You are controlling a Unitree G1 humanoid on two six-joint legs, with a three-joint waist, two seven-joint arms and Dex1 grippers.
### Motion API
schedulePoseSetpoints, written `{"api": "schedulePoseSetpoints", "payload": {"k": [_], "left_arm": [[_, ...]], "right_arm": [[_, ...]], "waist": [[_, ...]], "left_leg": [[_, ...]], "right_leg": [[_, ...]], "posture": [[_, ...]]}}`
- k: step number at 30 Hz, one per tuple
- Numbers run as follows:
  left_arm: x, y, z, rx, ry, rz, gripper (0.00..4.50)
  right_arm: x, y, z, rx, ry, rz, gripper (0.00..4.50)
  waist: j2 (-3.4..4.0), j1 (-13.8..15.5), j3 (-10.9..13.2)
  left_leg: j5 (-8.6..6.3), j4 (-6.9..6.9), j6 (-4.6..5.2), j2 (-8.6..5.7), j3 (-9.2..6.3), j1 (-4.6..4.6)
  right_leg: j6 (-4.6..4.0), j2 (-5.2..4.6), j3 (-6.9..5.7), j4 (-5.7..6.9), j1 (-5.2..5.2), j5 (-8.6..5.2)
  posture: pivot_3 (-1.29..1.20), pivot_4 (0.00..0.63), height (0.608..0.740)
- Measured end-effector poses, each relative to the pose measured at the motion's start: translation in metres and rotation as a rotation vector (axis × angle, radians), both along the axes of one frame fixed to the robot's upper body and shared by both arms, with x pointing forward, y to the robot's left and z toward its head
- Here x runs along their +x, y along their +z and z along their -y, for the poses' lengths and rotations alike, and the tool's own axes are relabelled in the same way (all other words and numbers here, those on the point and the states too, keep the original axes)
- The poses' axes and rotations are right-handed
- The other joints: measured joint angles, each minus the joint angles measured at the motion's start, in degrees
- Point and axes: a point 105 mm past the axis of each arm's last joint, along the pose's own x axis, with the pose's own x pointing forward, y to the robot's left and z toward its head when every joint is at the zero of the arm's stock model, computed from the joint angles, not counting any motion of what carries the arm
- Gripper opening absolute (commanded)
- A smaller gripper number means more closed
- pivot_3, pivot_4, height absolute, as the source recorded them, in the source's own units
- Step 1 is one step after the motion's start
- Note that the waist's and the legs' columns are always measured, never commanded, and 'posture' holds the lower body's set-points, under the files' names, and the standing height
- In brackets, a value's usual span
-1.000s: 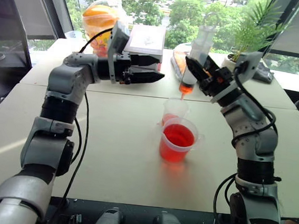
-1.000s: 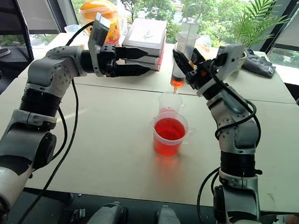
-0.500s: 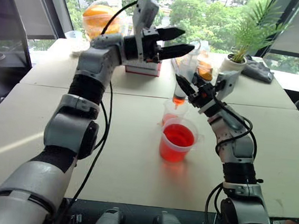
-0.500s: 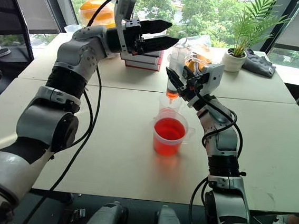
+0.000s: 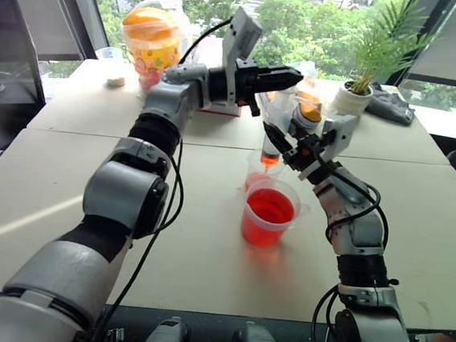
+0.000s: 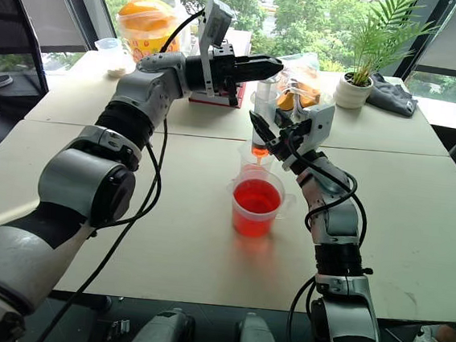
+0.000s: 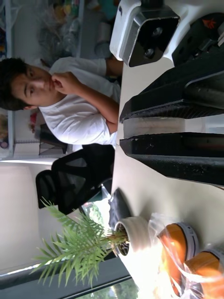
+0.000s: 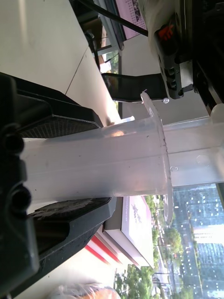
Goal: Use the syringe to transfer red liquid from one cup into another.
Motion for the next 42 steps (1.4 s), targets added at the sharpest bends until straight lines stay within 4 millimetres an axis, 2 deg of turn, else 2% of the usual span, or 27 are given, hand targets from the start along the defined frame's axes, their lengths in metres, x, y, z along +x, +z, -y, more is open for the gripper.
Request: {"api": "schedulePoseSetpoints", "payload": {"k": [18,26,38,41,42], "left_arm": [[-0.009,-0.006,-0.005,-0.003,-0.036,0.071,0.08],[-0.005,-0.020,-0.006,-0.008,-0.006,0.041,0.08],[-0.004,-0.016,-0.012,-0.013,0.002,0.006,0.08],[-0.003,-0.011,-0.019,-0.017,0.009,-0.011,1.22],[-0.002,-0.009,-0.025,-0.020,0.021,-0.024,1.76]], "right_arm": [[0.000,0.016,-0.007,-0.039,0.038,-0.023,1.43],[0.001,0.013,-0.007,-0.051,0.041,-0.068,1.43],[0.000,0.013,-0.009,-0.049,0.053,-0.073,1.43],[-0.002,0.016,-0.013,-0.034,0.073,-0.057,1.43],[-0.003,0.017,-0.013,-0.031,0.075,-0.049,1.43]], "waist": [[0.00,-0.88,0.00],[0.00,-0.86,0.00],[0.00,-0.94,0.00],[0.00,-0.95,0.00],[0.00,-1.03,0.00]], "left_leg": [[0.00,0.00,0.00,0.00,-0.01,0.00],[0.00,0.00,0.00,0.00,-0.01,-0.01],[0.00,0.00,0.00,0.00,-0.01,0.00],[0.00,0.00,0.00,0.00,-0.01,0.00],[0.00,0.00,0.00,0.00,-0.01,0.00]], "right_leg": [[0.00,-0.02,0.00,0.02,0.00,0.00],[0.00,-0.02,0.00,0.02,-0.01,0.00],[0.00,-0.01,0.00,0.03,-0.01,0.00],[0.00,-0.01,0.01,0.03,-0.01,0.00],[0.00,-0.01,0.01,0.04,-0.02,0.00]], "posture": [[0.00,0.150,0.740],[0.00,0.150,0.740],[0.00,0.150,0.740],[0.00,0.150,0.740],[0.00,0.150,0.740]]}}
